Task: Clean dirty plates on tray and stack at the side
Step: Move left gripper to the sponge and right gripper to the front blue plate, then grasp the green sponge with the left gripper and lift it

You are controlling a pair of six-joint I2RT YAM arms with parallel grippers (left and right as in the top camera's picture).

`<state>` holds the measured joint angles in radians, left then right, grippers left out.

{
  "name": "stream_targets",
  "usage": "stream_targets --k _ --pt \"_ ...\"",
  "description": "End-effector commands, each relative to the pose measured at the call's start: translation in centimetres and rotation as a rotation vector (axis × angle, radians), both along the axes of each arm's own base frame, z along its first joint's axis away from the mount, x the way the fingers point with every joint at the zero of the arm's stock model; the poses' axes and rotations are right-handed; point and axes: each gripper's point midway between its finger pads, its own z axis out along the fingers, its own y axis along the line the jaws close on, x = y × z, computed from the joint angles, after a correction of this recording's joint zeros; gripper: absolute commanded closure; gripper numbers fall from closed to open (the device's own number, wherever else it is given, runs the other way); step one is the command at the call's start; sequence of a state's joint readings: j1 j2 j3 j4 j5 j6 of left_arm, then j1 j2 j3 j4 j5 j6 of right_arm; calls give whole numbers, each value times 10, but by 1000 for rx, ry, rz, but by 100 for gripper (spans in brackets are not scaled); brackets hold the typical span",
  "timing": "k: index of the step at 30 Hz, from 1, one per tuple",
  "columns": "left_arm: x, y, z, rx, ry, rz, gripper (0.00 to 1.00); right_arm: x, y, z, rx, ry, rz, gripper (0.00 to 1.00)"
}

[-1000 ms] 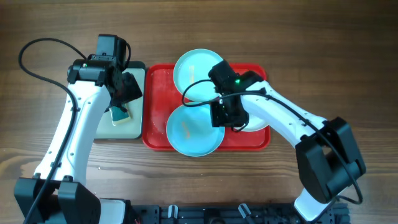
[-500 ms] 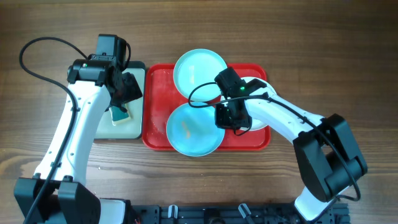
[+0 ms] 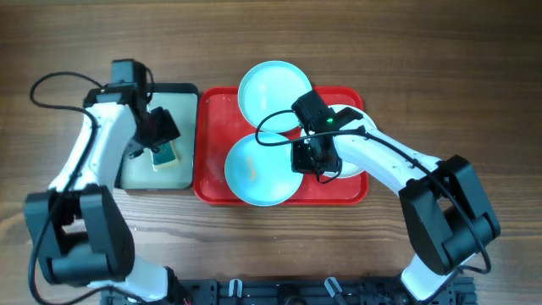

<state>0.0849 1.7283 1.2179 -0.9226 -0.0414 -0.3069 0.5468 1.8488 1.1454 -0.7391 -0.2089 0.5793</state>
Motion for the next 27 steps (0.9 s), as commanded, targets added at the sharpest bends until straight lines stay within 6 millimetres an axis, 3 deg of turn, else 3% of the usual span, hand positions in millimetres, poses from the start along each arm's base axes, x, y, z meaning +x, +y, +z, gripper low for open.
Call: stream_targets --k 1,4,6,13,17,22,24,27 --pt "3 0 -18 -66 20 -96 36 -3 -2 -8 -9 19 -7 95" --pt "9 -3 -20 -50 5 -132 45 -1 -1 -7 -5 11 -4 94" --pt "10 6 -20 -2 6 -125 57 0 0 -7 -4 8 -3 94" --pt "-3 4 -52 -2 3 -125 56 0 0 -7 -2 4 3 93" --pt "-2 4 -54 1 -9 -125 72 0 0 -7 -2 4 3 93" --pt "-2 4 -54 0 -7 -124 82 0 0 -7 -2 4 3 93" --pt "-2 4 -54 -1 -7 -124 91 0 0 -7 -2 4 3 93" --pt "-3 3 -54 -5 -3 -121 87 0 0 -7 -2 4 3 93"
